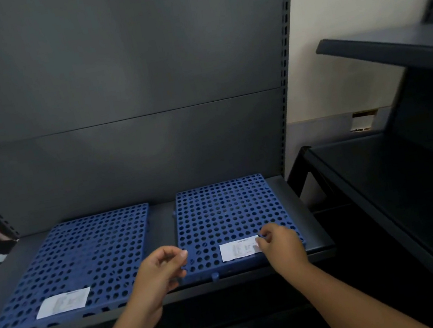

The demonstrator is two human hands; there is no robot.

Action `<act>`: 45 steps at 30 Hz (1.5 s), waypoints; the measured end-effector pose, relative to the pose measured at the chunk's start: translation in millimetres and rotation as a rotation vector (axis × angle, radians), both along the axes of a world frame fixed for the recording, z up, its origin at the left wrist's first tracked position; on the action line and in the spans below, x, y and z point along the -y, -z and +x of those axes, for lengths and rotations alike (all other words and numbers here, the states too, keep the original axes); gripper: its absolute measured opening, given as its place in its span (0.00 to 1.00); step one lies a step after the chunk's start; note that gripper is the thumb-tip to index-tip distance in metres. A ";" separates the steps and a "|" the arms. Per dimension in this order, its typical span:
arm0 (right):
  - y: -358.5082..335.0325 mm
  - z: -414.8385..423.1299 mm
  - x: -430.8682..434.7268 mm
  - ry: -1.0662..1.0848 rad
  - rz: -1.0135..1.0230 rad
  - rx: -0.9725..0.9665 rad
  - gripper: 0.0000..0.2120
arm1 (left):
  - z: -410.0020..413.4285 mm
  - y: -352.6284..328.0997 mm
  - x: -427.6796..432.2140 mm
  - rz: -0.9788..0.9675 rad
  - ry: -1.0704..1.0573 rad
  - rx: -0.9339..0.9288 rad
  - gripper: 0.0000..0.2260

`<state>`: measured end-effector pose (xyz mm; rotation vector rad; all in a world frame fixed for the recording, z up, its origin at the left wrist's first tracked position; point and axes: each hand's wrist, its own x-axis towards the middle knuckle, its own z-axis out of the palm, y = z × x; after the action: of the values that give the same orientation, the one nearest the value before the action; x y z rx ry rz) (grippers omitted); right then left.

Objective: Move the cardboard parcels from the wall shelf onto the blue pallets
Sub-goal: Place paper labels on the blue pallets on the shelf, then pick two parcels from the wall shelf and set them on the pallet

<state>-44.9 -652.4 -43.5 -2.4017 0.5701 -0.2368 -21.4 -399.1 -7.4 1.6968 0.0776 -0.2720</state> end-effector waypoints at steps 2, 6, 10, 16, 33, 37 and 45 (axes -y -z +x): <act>-4.9 -3.5 5.1 -0.010 -0.008 0.050 0.06 | -1.3 -2.7 6.2 -0.008 0.002 0.015 0.07; -17.5 -17.1 14.2 -0.053 -0.051 0.173 0.08 | -2.1 -17.0 22.6 -0.022 0.076 0.076 0.05; -48.8 -33.9 24.0 -0.123 -0.184 0.322 0.21 | 5.1 -40.0 45.6 -0.015 0.224 0.152 0.05; -111.2 -92.7 28.2 0.065 -0.348 0.461 0.32 | 13.0 -84.1 78.8 0.044 0.510 0.421 0.26; -157.5 -366.7 -32.0 0.889 -0.535 0.288 0.36 | -130.6 -109.8 188.2 -0.202 1.193 0.768 0.32; -178.0 -427.1 -49.5 1.013 -0.602 0.264 0.35 | -183.0 -123.9 204.8 -0.301 1.286 0.819 0.32; -236.3 -508.7 -66.8 1.096 -0.800 0.315 0.33 | -264.3 -177.8 223.3 -0.469 1.340 0.963 0.34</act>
<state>-553.6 -585.6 192.8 -2.3531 1.8462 -1.5015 -285.7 -622.3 170.4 1.0177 -1.7251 -0.3665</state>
